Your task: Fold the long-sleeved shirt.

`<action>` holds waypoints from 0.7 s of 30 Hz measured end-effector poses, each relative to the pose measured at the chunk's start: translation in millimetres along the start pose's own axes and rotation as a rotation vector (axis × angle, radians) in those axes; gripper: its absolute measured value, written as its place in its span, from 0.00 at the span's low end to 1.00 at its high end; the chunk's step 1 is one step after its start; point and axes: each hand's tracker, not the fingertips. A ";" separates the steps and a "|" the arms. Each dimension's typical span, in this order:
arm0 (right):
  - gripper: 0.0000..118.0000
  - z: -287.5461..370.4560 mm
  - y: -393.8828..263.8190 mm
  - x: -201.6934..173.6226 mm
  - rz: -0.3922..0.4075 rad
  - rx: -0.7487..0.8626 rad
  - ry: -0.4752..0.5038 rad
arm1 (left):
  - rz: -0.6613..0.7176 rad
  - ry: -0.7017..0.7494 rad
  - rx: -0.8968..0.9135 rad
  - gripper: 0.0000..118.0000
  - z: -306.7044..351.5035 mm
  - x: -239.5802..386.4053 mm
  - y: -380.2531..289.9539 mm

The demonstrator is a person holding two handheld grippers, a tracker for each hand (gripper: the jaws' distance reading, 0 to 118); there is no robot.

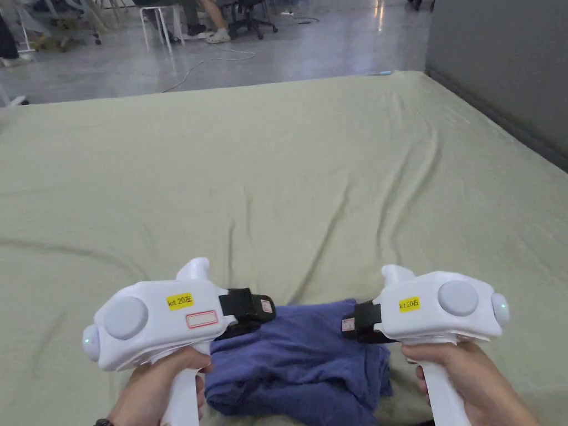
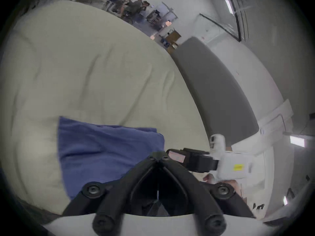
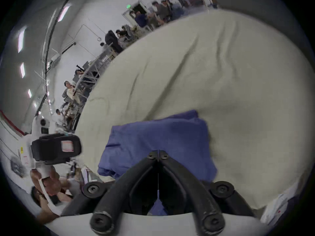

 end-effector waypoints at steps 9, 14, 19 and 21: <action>0.00 -21.6 -22.8 51.9 -0.068 0.003 0.043 | 0.130 0.070 -0.031 0.99 13.7 -87.0 -6.2; 0.00 -23.6 -21.8 51.6 -0.095 -0.002 0.043 | 0.267 0.029 -0.152 0.99 -18.4 -111.8 -13.7; 0.00 -23.7 -24.8 48.4 -0.076 0.012 0.031 | 0.290 -0.065 -0.146 0.98 -49.0 -106.2 -13.2; 0.00 -23.5 -25.5 47.8 -0.084 0.013 0.034 | 0.240 -0.023 -0.146 0.93 -61.5 -95.5 -9.9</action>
